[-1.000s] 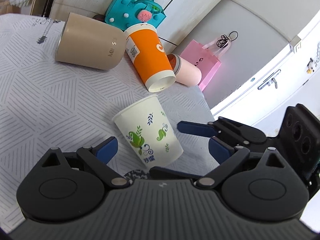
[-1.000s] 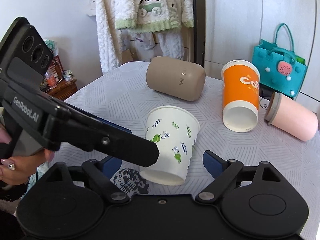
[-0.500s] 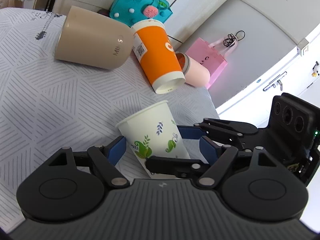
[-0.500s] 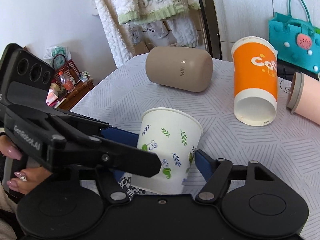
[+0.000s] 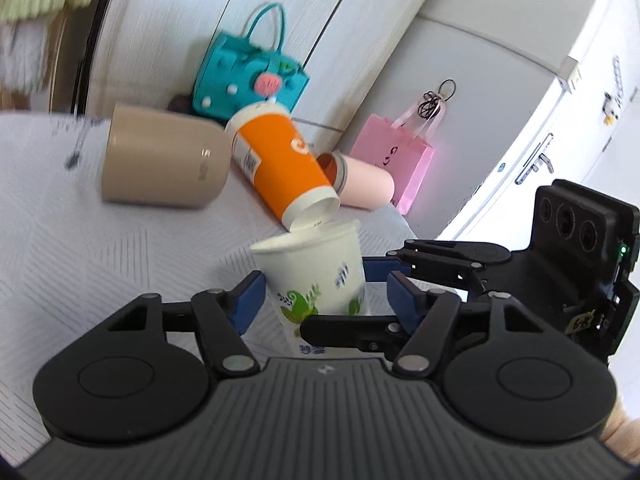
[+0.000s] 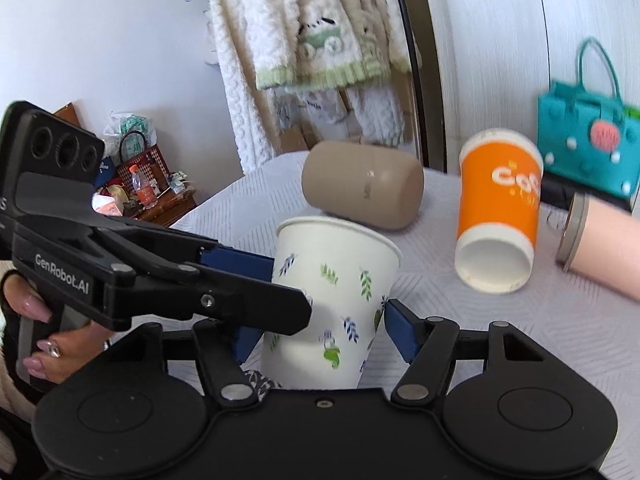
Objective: Flip cup upright
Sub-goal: 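Lift the paper cup with the right gripper and rotate it rim up, then lower the upright paper cup onto the table and open the right gripper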
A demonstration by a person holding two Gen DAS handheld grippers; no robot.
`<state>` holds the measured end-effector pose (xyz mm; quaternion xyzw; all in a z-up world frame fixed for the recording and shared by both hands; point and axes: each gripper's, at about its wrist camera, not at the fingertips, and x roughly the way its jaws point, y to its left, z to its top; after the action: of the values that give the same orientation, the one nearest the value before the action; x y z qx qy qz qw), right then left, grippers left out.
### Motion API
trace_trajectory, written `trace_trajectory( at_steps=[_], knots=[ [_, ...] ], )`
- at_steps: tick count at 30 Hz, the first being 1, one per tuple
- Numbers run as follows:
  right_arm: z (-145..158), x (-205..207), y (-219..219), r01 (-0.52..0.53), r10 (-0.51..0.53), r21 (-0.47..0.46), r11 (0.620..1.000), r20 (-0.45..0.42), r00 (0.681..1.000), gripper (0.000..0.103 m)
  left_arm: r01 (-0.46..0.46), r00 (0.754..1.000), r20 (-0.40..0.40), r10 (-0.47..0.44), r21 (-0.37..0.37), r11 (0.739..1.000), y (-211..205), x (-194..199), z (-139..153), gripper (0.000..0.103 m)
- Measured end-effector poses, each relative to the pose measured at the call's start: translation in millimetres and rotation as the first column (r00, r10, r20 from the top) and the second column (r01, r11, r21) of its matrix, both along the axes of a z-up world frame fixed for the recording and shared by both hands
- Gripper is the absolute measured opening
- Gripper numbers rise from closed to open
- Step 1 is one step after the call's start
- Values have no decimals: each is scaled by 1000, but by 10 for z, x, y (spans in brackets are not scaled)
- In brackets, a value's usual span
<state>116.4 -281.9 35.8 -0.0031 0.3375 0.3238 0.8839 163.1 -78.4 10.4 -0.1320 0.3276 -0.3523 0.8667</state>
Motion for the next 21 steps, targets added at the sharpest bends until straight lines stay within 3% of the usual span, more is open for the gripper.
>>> trace_trajectory(
  at_steps=[6,11,16,21],
  knots=[
    [57,-53,69,-19,26,-51,999,144,989,68,-8,992,130,2,40,999,35,-92,82,60],
    [-3,-54,262,11,38,-151,988,315,948,68,-42,968,249,16,98,994,-19,-121,89,60],
    [-72,123,301,51,2,-157,986,319,948,68,-57,955,297,19,118,991,-81,-97,39,60],
    [-158,218,292,68,-27,-138,988,280,960,68,-54,963,270,24,105,993,-113,-23,-21,60]
  ],
)
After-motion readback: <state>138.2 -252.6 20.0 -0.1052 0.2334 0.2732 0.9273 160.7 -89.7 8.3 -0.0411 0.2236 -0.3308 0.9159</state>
